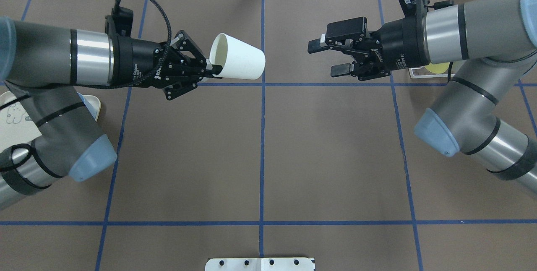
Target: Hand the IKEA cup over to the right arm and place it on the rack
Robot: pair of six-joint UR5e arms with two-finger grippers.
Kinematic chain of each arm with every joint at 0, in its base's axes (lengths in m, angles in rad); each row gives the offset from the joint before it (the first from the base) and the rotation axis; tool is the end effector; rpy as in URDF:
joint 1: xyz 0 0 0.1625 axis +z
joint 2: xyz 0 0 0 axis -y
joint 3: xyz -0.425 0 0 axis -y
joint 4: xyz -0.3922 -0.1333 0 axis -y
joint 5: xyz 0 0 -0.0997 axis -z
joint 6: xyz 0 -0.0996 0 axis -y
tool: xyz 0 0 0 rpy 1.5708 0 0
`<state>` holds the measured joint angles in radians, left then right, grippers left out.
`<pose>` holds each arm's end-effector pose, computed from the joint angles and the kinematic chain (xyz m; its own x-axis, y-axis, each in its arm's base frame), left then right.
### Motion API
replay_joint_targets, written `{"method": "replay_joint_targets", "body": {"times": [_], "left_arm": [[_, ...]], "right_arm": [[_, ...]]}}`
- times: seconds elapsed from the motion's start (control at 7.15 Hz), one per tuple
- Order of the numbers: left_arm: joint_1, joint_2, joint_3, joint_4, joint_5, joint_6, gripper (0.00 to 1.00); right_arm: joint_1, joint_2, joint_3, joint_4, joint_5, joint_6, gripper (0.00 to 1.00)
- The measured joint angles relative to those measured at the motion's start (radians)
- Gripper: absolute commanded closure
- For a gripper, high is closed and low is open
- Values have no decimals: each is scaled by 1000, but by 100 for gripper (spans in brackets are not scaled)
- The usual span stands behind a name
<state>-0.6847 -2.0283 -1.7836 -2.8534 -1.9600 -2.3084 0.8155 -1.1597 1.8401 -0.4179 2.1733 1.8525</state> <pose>0.3605 -0.4176 0.1733 -0.4239 -0.4572 -0.7819 0.0370 0.8538 -0.5193 -0.3060 -0.4372 0.1878 -0.2333 0.0863 0.9686 -0.1664 0.9778 -0.1272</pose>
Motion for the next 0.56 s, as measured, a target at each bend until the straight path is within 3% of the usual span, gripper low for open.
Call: {"method": "replay_joint_targets", "body": {"times": [0.28,0.56], "left_arm": [[86,-3,85,-295,153,-116,100],[109,-5,109,-400,190,-167,100]], "right_arm": [[-52,14,-25,200,-75,160,3],[-81,22,-44,317,-108,204,3]]}}
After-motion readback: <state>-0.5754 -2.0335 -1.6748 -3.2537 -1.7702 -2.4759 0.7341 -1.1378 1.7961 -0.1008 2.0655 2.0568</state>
